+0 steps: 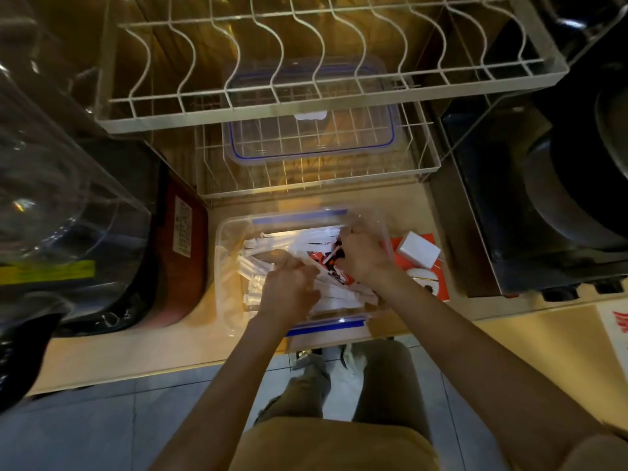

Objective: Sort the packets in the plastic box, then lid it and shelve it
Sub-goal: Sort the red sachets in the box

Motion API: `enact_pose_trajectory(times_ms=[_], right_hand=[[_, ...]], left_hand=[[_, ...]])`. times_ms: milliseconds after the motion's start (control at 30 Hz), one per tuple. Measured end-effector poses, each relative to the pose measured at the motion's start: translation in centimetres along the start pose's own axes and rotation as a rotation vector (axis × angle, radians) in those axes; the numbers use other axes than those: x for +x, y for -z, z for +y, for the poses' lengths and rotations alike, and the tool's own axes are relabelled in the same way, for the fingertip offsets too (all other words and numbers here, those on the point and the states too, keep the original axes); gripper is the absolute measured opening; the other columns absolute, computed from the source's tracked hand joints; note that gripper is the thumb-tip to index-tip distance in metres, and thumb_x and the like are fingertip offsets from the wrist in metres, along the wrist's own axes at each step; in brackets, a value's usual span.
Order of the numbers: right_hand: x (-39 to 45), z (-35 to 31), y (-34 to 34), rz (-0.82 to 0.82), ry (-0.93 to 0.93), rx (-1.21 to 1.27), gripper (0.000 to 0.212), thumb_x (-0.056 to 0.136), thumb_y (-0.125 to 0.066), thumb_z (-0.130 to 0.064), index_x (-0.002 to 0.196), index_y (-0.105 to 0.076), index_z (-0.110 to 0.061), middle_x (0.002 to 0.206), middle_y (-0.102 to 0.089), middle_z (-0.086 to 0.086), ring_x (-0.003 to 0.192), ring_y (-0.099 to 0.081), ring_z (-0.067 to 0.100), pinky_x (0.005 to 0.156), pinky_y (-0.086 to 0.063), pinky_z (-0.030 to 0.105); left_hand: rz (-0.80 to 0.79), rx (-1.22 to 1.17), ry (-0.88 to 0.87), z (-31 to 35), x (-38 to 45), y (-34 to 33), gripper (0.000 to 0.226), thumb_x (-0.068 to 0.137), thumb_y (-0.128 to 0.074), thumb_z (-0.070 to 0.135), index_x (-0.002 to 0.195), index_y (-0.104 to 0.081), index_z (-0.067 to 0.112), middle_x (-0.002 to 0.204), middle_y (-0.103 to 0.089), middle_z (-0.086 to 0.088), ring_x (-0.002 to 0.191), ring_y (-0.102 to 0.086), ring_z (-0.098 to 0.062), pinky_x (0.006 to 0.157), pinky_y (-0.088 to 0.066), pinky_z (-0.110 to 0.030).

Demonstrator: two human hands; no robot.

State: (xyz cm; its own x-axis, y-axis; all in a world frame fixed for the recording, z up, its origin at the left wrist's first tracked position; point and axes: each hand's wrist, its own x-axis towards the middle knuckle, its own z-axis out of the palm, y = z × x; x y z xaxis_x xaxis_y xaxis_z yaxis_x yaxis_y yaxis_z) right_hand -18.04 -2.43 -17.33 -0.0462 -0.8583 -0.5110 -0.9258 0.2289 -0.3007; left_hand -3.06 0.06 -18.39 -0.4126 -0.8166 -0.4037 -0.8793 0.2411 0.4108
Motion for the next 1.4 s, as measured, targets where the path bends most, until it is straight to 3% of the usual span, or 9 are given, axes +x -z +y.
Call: enact_pose_trajectory(times_ms=[200,300,400,567,767,1033,1167,1267,1400], right_hand=[[-0.8,0.0,0.7,-0.023,-0.02,0.175,0.034,0.081,-0.062,-0.002,0.115,-0.056,-0.001,0.114,-0.063,0.018,0.103,-0.061,0.029,0.083,-0.048,0.032],[-1.2,0.1,1.0,0.101,-0.092,0.328,0.005,0.076,-0.067,-0.003,0.08,-0.068,-0.001,0.082,-0.07,0.015,0.081,-0.065,0.026,0.066,-0.04,0.025],[-1.5,-0.1,0.8,0.118,-0.161,0.558,0.027,0.074,-0.072,-0.007,0.055,-0.053,-0.012,0.058,-0.054,0.0,0.058,-0.051,0.012,0.057,-0.037,0.018],[-1.5,-1.0,-0.7,0.165,-0.214,0.613,0.01,0.082,-0.065,-0.006,0.086,-0.065,0.004,0.087,-0.069,0.022,0.082,-0.065,0.031,0.068,-0.048,0.033],[-1.2,-0.3,-2.9,0.193,-0.215,0.427,0.054,0.082,-0.067,-0.026,0.129,-0.047,-0.007,0.137,-0.042,0.012,0.121,-0.047,0.03,0.098,-0.045,0.039],[-0.7,-0.5,-2.9,0.241,-0.154,0.419,0.044,0.079,-0.07,-0.016,0.12,-0.056,-0.01,0.125,-0.057,0.014,0.117,-0.051,0.029,0.1,-0.044,0.041],[-0.7,-0.6,-2.1,0.25,-0.165,0.591,0.038,0.077,-0.068,-0.003,0.114,-0.06,-0.006,0.11,-0.069,0.014,0.102,-0.064,0.026,0.088,-0.053,0.035],[-1.4,-0.5,-1.0,0.196,-0.187,0.699,0.028,0.079,-0.067,-0.002,0.107,-0.067,-0.002,0.105,-0.071,0.016,0.096,-0.066,0.025,0.076,-0.05,0.025],[-2.8,-0.1,1.1,0.198,-0.193,0.792,0.023,0.083,-0.064,-0.007,0.106,-0.068,-0.004,0.104,-0.071,0.015,0.089,-0.065,0.021,0.071,-0.047,0.024]], left_hand=[[0.105,-0.047,0.062,-1.4,-0.3,-0.2,0.021,0.076,-0.065,0.02,0.096,-0.068,0.026,0.113,-0.061,0.004,0.109,-0.057,-0.018,0.092,-0.049,-0.043],[0.1,-0.045,0.138,-2.0,-0.3,0.2,0.021,0.076,-0.065,0.02,0.095,-0.07,0.028,0.116,-0.063,0.008,0.113,-0.056,-0.018,0.096,-0.046,-0.045],[0.087,0.003,0.15,-2.1,-0.4,0.4,0.023,0.077,-0.065,0.023,0.098,-0.07,0.028,0.119,-0.063,0.005,0.116,-0.052,-0.02,0.098,-0.045,-0.046],[0.089,-0.001,0.04,-0.9,-0.5,0.7,0.021,0.079,-0.059,0.021,0.096,-0.07,0.017,0.11,-0.067,-0.003,0.105,-0.058,-0.024,0.086,-0.053,-0.04],[0.086,-0.032,-0.064,0.4,-0.3,0.6,0.019,0.076,-0.058,0.01,0.091,-0.069,0.005,0.1,-0.07,-0.012,0.093,-0.063,-0.031,0.075,-0.055,-0.038],[-0.082,-0.122,-0.001,0.7,-0.5,-0.5,0.023,0.082,-0.046,0.018,0.089,-0.062,0.003,0.099,-0.063,-0.008,0.101,-0.058,-0.025,0.077,-0.05,-0.037],[-0.141,-0.193,0.077,0.7,-0.8,0.1,0.037,0.088,-0.045,0.027,0.112,-0.058,0.003,0.125,-0.056,-0.011,0.121,-0.049,-0.03,0.1,-0.044,-0.038],[-0.15,-0.267,0.066,0.9,-0.9,0.6,0.035,0.087,-0.046,0.028,0.1,-0.063,0.0,0.114,-0.062,-0.013,0.109,-0.058,-0.031,0.092,-0.048,-0.037],[-0.066,-0.362,0.112,1.3,-1.0,1.6,0.029,0.089,-0.053,0.016,0.115,-0.06,0.007,0.12,-0.063,-0.013,0.104,-0.06,-0.026,0.086,-0.047,-0.029]])
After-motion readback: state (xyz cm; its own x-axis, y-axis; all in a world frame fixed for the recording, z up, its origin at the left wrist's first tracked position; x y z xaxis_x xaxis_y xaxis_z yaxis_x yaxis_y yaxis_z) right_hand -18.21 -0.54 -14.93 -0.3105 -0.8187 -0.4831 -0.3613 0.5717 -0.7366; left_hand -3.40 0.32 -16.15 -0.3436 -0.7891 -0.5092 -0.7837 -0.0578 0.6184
